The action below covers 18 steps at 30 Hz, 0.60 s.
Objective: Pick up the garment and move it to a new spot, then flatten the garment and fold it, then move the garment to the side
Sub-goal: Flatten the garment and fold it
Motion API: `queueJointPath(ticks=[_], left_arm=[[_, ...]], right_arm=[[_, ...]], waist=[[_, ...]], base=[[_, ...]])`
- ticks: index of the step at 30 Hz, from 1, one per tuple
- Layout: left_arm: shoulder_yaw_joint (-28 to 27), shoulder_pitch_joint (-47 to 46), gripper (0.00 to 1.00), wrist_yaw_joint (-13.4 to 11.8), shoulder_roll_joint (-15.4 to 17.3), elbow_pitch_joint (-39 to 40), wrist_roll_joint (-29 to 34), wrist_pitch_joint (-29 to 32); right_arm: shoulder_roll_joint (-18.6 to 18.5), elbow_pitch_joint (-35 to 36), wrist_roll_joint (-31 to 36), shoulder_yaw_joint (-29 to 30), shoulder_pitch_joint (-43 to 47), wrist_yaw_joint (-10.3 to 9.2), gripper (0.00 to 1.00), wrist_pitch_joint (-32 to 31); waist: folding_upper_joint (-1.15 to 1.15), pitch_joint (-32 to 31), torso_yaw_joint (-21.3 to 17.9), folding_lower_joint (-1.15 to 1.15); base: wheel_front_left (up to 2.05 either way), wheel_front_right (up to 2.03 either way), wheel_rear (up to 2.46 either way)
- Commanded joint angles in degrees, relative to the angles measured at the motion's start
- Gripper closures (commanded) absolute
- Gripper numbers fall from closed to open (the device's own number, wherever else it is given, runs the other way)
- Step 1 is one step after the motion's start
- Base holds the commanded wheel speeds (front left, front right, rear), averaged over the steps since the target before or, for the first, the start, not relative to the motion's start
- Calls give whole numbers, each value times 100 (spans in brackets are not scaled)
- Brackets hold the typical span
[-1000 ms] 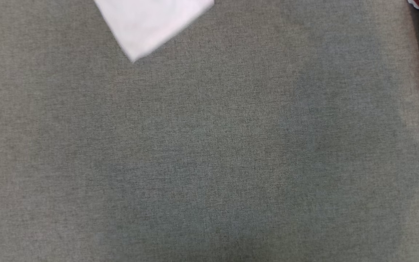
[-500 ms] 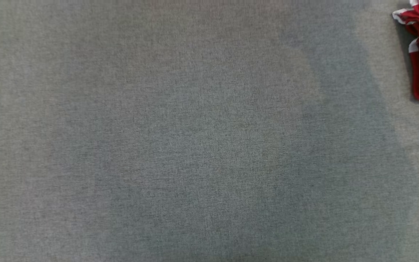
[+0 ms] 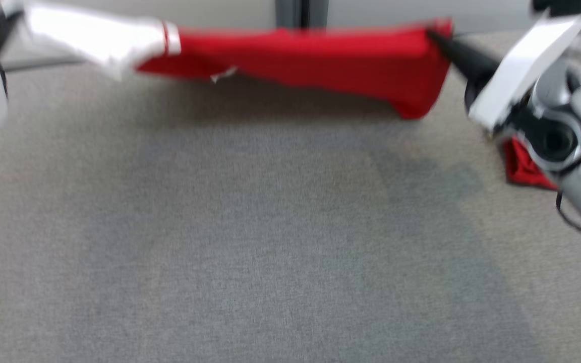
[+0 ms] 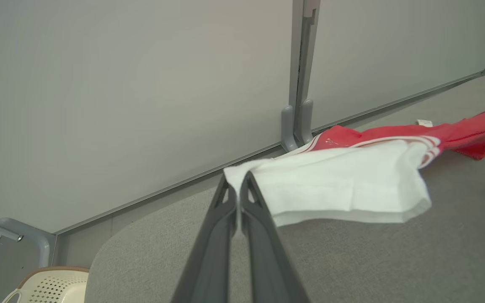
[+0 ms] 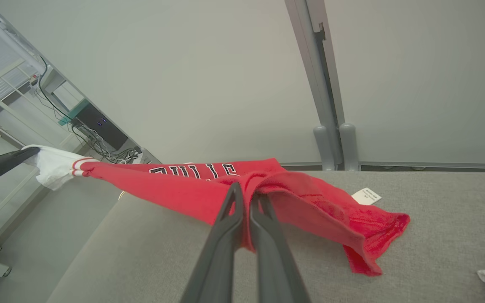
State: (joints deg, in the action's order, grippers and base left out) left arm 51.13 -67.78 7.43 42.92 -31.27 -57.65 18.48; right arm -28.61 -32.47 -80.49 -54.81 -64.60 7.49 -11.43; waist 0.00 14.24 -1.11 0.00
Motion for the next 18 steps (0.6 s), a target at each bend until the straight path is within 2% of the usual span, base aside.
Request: queueJointPath(ticks=[1,5,7,13,18], left_arm=[[165,438,100,4,237,329,-199,302],[360,1005,100,-10,634,962,-469,710],[491,1383,100,-105,882,1433,-639,1011],[774,2238,100,-554,1641,2852,-1240,1784],[960,2860,100,-916,2123,3844,-1807,2149]], right_arm=[[-176,88,-137,-181,344,0,100,-236],[-380,263,-248,-439,792,0,100,-472],[-511,389,-321,-596,1080,0,100,-623],[-926,712,-429,-978,1714,0,100,-1045],[-1312,960,-512,-1287,2173,-1,100,-1538]], waist=[[0,-645,-77,0],[0,-914,-75,0],[0,-1040,-71,0],[0,-1280,-107,0],[0,-1415,-160,0]], base=[[0,0,0],[0,0,0],[0,0,0],[0,0,0],[0,0,0]])
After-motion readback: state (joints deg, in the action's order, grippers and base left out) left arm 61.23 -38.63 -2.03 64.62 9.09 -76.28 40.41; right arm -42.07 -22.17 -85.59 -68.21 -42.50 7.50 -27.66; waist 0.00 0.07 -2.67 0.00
